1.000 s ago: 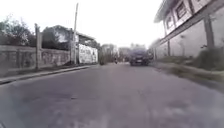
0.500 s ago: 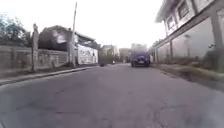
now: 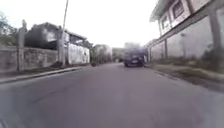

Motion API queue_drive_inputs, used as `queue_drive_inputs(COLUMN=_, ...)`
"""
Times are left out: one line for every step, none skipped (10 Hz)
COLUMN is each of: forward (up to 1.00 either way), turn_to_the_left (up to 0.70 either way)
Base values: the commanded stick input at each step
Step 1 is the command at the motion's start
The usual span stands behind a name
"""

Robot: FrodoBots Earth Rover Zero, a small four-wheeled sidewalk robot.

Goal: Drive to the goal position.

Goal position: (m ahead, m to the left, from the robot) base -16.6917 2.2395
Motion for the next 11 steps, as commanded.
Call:
queue_drive_inputs(forward=1.00, turn_to_the_left=0.00)
queue_drive_inputs(forward=1.00, turn_to_the_left=0.00)
queue_drive_inputs(forward=1.00, turn_to_the_left=0.00)
queue_drive_inputs(forward=1.00, turn_to_the_left=0.00)
queue_drive_inputs(forward=1.00, turn_to_the_left=0.00)
queue_drive_inputs(forward=1.00, turn_to_the_left=0.00)
queue_drive_inputs(forward=1.00, turn_to_the_left=0.00)
queue_drive_inputs(forward=1.00, turn_to_the_left=0.00)
queue_drive_inputs(forward=1.00, turn_to_the_left=0.00)
queue_drive_inputs(forward=1.00, turn_to_the_left=-0.32)
queue_drive_inputs(forward=1.00, turn_to_the_left=-0.40)
